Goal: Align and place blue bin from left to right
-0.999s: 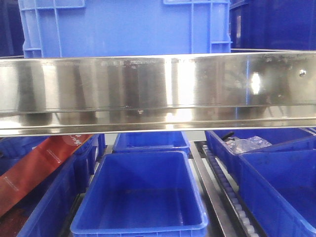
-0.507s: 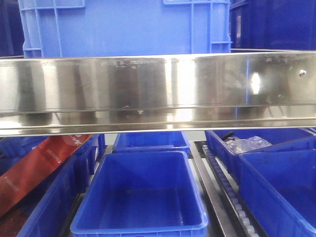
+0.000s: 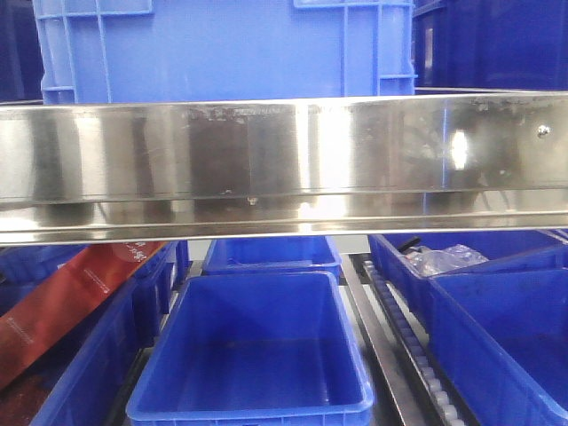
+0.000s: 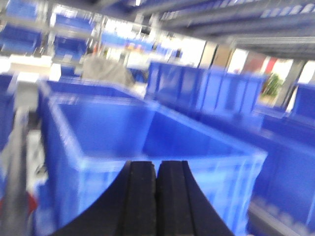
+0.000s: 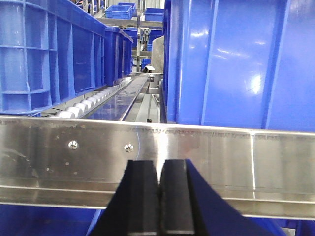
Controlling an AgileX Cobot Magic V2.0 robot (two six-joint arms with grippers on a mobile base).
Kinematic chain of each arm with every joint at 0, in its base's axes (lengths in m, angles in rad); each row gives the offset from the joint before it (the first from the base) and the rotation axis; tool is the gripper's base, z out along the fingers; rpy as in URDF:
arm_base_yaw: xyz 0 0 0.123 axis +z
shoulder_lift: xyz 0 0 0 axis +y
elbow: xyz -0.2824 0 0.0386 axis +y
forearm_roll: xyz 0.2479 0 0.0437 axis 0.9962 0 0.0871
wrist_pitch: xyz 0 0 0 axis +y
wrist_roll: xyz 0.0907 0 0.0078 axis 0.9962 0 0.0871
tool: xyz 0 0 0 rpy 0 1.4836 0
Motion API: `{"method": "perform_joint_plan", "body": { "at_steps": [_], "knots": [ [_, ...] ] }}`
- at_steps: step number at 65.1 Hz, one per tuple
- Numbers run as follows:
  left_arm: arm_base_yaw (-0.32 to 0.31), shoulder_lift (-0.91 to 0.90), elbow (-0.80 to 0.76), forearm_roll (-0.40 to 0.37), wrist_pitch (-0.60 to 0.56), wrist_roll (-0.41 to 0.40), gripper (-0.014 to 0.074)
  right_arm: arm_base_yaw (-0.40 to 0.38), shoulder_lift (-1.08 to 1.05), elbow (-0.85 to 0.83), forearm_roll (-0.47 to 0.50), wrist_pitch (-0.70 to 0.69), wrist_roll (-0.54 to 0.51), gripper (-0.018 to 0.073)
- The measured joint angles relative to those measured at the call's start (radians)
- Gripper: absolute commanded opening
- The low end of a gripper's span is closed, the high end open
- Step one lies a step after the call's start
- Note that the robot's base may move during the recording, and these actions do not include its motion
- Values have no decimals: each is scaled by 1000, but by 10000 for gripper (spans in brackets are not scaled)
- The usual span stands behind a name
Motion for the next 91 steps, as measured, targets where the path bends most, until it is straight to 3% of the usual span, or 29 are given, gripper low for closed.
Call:
{"method": "perform_joint_plan", "body": {
  "at_steps": [5,14,22,33,67,78,91],
  "knots": [
    [53,-33,48,-94,-3,134,-111,0,0,0,0,-1,0,-79],
    [175,-97,147,-215,-77,307,-111,0,0,0,0,-1,0,-79],
    [282,-162,250,-267,-139,357,-111,0,0,0,0,-3,0,-79],
    [366,-274,387,-281,-146,367,-111,0,0,0,0,-2,0,-79],
    [389,-567,715,-255,-149,418,-111,0,0,0,0,-2,0,-79],
    [389,-575,737,-272,-149,430,-111,0,0,0,0,-2,0,-79],
    [389,-575,738,-295,-149,508,-111,0,0,0,0,-2,0,-79]
  ]
}}
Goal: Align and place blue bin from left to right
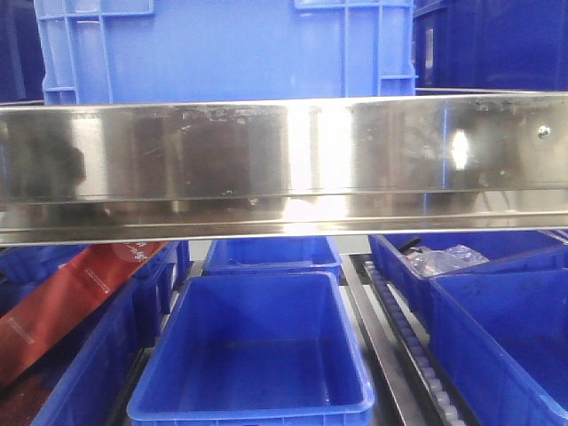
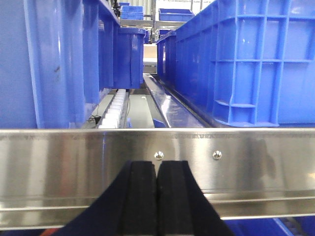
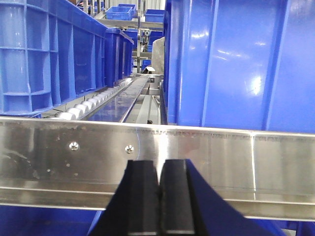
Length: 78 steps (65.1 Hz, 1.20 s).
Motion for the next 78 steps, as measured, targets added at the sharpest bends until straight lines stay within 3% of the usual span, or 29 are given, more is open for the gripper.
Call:
{"method": "perform_joint_plan", "body": {
  "at_steps": [21,78],
  "knots": [
    [54,0,0,-13,-9,16,-111,0,0,0,0,0,0,-79],
    [55,0,0,-27,-13,16,-111,0,0,0,0,0,0,-79]
  ]
}}
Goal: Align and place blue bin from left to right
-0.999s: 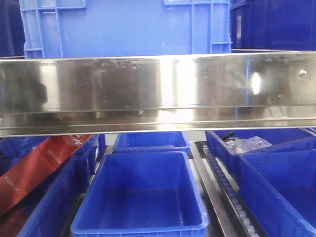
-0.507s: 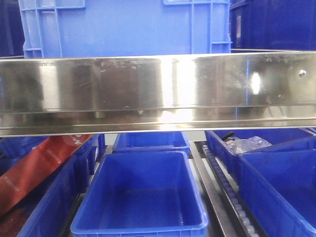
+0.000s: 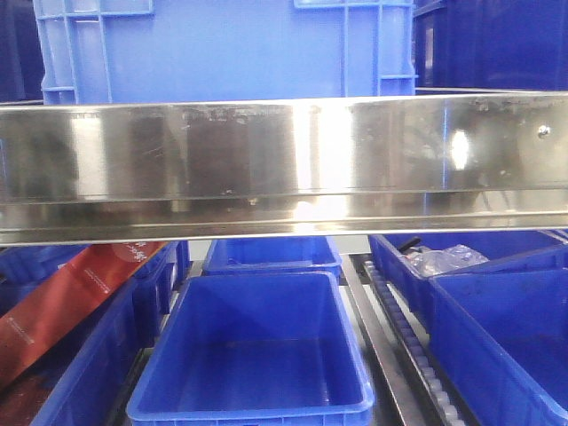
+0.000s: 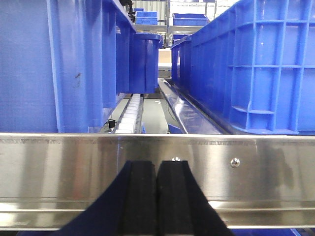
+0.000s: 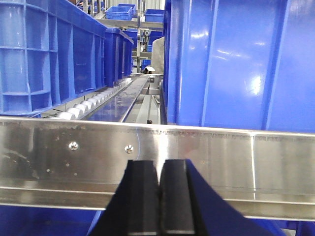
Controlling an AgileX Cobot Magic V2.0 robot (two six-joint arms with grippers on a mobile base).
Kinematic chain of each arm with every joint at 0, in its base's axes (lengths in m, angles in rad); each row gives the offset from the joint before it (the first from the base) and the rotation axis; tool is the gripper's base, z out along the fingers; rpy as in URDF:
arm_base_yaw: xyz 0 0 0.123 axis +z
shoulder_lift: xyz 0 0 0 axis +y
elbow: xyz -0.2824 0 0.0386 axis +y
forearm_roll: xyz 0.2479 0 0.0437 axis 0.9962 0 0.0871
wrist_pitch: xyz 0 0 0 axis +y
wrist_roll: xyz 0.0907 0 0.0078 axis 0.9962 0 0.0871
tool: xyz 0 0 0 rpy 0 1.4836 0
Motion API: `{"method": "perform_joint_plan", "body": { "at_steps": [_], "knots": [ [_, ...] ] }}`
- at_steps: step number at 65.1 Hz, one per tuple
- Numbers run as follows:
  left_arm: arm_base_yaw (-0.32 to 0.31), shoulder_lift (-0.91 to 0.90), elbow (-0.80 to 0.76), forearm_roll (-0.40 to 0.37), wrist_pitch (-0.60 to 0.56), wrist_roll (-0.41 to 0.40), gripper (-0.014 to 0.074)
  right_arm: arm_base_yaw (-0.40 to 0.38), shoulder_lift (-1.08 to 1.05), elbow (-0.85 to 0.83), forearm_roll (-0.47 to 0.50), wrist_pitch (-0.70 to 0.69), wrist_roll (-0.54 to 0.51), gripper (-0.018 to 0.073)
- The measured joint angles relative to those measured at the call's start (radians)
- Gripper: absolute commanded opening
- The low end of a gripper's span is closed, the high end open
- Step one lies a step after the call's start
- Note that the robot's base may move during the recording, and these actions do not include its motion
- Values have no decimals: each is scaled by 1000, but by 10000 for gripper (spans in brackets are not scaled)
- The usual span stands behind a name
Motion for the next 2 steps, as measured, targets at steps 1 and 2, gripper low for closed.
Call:
{"method": "perform_joint_plan", "body": {
  "at_steps": [1,2],
  "knots": [
    [0,0,0,0,0,0,-111,0,0,0,0,0,0,-79],
    [0,0,0,0,0,0,-111,0,0,0,0,0,0,-79]
  ]
}}
